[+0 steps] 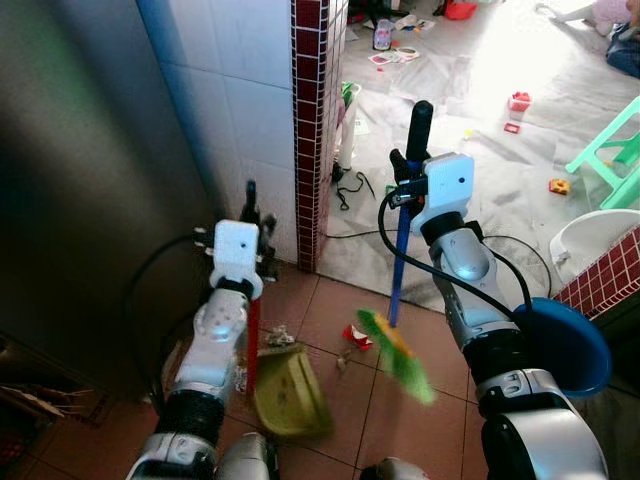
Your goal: Sweep floor
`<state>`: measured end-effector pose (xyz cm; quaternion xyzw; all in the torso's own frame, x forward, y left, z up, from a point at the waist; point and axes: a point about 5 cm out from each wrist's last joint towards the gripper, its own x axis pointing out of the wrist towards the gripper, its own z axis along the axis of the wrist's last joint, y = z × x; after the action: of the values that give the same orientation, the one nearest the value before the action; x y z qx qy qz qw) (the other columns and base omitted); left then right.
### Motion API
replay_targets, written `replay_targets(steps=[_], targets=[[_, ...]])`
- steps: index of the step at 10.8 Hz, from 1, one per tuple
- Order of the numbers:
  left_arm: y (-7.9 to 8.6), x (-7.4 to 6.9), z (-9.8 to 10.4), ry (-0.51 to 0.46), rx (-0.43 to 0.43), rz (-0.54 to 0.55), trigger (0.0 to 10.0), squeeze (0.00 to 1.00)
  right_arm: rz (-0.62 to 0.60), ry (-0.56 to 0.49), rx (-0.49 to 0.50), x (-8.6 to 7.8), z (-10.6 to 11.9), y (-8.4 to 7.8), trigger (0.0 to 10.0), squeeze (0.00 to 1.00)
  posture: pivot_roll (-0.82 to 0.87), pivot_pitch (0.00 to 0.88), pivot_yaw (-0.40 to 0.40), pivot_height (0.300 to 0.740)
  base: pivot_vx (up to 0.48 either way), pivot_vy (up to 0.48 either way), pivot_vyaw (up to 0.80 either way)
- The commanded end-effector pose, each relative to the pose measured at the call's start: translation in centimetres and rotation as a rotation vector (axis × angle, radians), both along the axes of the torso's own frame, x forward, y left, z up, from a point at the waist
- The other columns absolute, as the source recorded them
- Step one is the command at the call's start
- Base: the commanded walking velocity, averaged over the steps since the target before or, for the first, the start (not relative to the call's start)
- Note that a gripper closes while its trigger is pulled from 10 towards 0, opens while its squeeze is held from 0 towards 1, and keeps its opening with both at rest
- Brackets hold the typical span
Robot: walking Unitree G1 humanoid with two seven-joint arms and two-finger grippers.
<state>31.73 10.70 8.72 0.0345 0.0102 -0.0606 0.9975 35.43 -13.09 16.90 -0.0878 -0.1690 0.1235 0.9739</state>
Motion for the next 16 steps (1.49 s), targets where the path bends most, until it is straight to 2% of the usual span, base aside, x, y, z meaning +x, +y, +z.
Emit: replay_targets(steps=[1, 4, 7, 9, 11, 13, 16], targets=[[-0.6, 0.5, 1.1, -0.054, -0.01, -0.012, 10.0, 0.0, 0.03, -0.103, -0.01, -0.3, 1.9, 0.5, 10.0, 0.0, -0.01, 0.088, 0.004, 0.74, 0.0, 0.0, 0.0], [-1.2, 1.1, 0.7, -0.063, 0.003, 0.052, 10.0, 0.0, 0.063, -0.104, 0.001, -0.3, 1.7, 1.9, 10.0, 0.0, -0.02, 0.091, -0.001, 0.74, 0.0, 0.0, 0.0], [-1.1, 0.6, -0.4, -0.085, 0.024, 0.089, 10.0, 0.0, 0.115, -0.081, -0.034, -0.5, 0.1, 4.3, 10.0, 0.0, -0.03, 0.092, -0.004, 0.74, 0.0, 0.0, 0.0], [-1.2, 0.7, -0.7, -0.066, 0.018, 0.088, 10.0, 0.0, 0.189, -0.031, -0.071, -1.1, -1.6, 5.7, 10.0, 0.0, -0.02, 0.088, -0.006, 0.74, 0.0, 0.0, 0.0], [-1.4, 0.9, -1.0, -0.073, 0.019, 0.093, 10.0, 0.0, 0.314, 0.057, -0.06, -1.7, -2.7, 7.0, 10.0, 0.0, -0.02, 0.087, -0.008, 0.74, 0.0, 0.0, 0.0], [-1.7, 1.0, -1.2, -0.07, 0.015, 0.084, 10.0, 0.0, 0.454, 0.093, -0.106, -2.7, -3.4, 7.1, 10.0, 0.0, -0.04, 0.08, -0.006, 0.74, 0.0, 0.0, 0.0], [-2.1, 1.1, -1.4, -0.065, 0.019, 0.065, 10.0, 0.0, 0.689, 0.116, -0.235, -5.0, -2.7, 5.8, 10.0, 0.0, -0.06, 0.07, 0.007, 0.74, 0.0, 0.0, 0.0]])
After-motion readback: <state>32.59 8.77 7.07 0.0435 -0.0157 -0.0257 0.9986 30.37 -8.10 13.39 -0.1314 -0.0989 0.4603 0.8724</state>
